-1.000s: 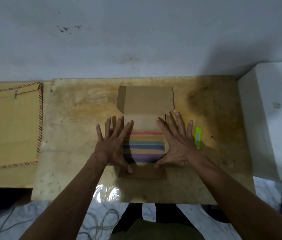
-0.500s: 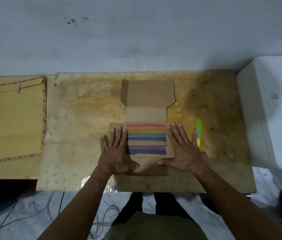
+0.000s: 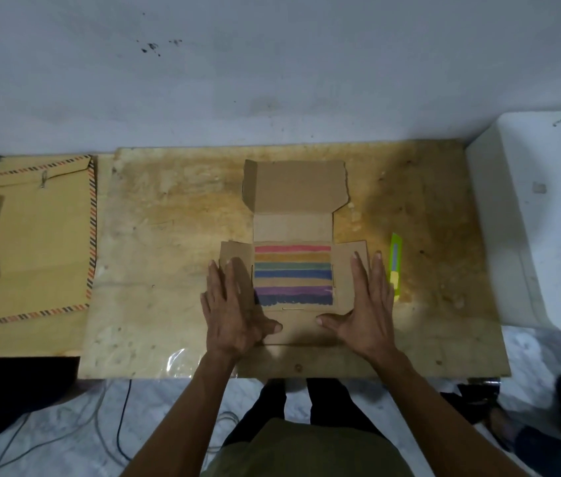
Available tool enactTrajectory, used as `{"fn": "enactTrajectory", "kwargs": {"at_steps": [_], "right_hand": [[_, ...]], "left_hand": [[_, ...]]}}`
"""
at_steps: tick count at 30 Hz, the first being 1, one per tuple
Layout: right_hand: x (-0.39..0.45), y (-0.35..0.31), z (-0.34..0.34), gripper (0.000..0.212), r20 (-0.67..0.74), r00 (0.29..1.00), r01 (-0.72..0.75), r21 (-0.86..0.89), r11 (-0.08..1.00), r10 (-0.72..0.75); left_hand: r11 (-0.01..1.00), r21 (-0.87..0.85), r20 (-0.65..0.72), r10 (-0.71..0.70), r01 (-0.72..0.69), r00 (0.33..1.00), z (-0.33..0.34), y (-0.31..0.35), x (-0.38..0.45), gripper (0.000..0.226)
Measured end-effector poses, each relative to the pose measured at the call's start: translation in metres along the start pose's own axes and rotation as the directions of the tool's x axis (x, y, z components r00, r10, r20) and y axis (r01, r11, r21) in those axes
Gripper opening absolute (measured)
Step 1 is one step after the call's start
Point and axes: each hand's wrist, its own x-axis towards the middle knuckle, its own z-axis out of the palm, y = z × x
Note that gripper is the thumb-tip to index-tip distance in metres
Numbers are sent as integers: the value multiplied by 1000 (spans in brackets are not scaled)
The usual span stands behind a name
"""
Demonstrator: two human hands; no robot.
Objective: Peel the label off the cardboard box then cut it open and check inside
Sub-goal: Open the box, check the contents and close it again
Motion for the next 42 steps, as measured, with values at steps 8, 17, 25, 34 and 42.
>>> {"fn": "enactTrajectory", "kwargs": {"at_steps": [8, 17, 25, 34, 42], "right_hand": [[-7, -23, 5, 109, -240, 966, 52, 536, 843, 92], [-11, -55, 9, 60, 7, 1000, 2, 639, 769, -8], [1, -55, 20, 50, -5, 998, 62, 410, 910, -65], [22, -56, 25, 42, -156, 986, 19, 412, 911, 51], [75, -69, 14, 39, -450, 866, 75, 547, 834, 217]], "left_hand": [[943, -283, -206, 121, -178, 971, 0, -1, -11, 124], [912, -316, -94, 244, -261, 965, 1, 22, -13, 75], [962, -102, 3, 256, -254, 967, 11, 20, 8, 55], [961, -161, -237, 184, -225, 954, 7, 29, 35, 34], [904, -380, -459, -1, -196, 888, -2, 50, 74, 52]]}}
